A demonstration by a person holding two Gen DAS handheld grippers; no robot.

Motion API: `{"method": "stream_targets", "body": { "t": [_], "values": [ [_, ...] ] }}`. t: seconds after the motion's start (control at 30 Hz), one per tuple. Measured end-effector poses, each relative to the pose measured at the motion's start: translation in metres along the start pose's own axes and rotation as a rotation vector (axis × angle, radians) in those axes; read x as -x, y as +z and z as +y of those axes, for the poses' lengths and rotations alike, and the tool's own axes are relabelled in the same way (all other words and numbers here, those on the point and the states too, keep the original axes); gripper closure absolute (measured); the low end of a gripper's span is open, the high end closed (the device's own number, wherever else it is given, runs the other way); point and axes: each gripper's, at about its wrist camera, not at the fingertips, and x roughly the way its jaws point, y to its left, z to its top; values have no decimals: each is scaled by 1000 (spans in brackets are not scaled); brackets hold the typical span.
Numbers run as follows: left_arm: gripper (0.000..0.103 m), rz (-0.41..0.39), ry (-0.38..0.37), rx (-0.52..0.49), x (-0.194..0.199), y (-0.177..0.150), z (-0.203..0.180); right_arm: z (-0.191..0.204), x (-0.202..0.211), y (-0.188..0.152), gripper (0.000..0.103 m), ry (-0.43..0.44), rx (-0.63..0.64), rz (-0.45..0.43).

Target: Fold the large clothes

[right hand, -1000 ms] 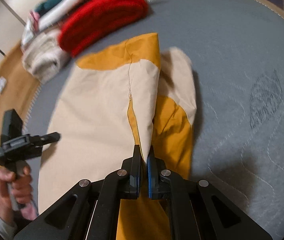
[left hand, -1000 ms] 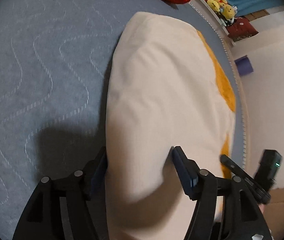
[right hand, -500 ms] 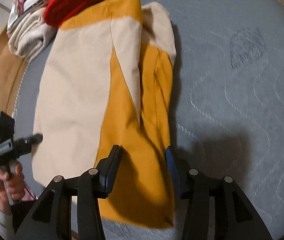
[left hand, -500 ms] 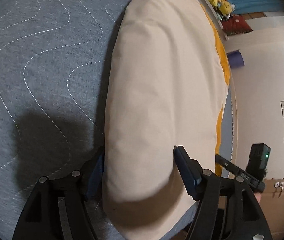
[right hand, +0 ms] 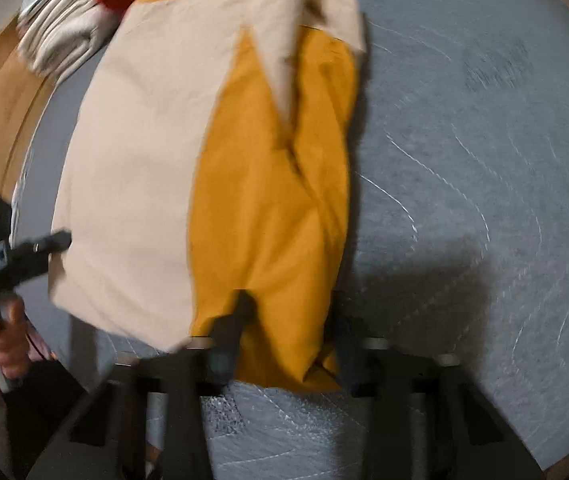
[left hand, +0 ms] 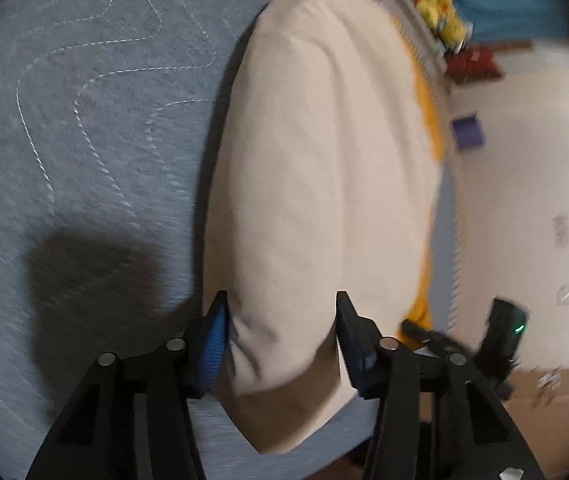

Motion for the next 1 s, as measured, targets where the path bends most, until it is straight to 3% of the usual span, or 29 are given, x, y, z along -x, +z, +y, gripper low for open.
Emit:
{"method": "stream_targets", "body": {
  "t": [0.03, 0.1, 0.17, 0.23, 0.33, 0.4, 0.47, 0.5, 0.6, 0.7, 0.73, 0.8, 0.83, 0.87, 1.0],
  "values": [
    [58, -4, -26, -12, 0, -2, -6, 3, 4, 2, 93, 0, 3, -18],
    [56, 23, -2, -63, -6, -3, -16, -3, 17, 5, 95, -4, -38, -58],
    [48, 45, 113, -127, -9, -2, -19, -11, 20, 6, 95, -10, -59, -62],
    [46, 28, 160, -137, 0, -4, -16, -7, 16, 2, 95, 4, -34, -37],
    [47, -10, 208, -193, 11, -13, -25, 5, 10, -2, 91, -28, 33, -5],
    [40, 22, 283, -255, -6, -17, -25, 11, 4, -7, 87, -82, 59, 0],
    [38, 47, 304, -209, -9, -19, -21, 12, -1, -12, 82, -123, 57, 17],
    [38, 36, 317, -213, -6, -20, -26, 14, -2, -15, 81, -138, 55, 21],
    [38, -79, 459, -361, 18, -37, -63, 33, 13, -26, 81, -246, 98, -40],
    [20, -196, 485, -450, 53, -65, -94, 60, 55, -43, 75, -350, 135, -209],
    [16, -250, 485, -472, 67, -78, -105, 67, 72, -53, 70, -359, 125, -267],
    [6, -328, 484, -506, 87, -100, -121, 79, 99, -67, 47, -374, 108, -353],
    [4, -365, 479, -522, 96, -113, -131, 87, 112, -77, 31, -383, 106, -395],
    [1, -394, 470, -537, 105, -128, -138, 94, 121, -85, 22, -388, 107, -427],
    [1, -451, 447, -555, 119, -170, -152, 115, 152, -113, 10, -387, 87, -506]
  ]
}}
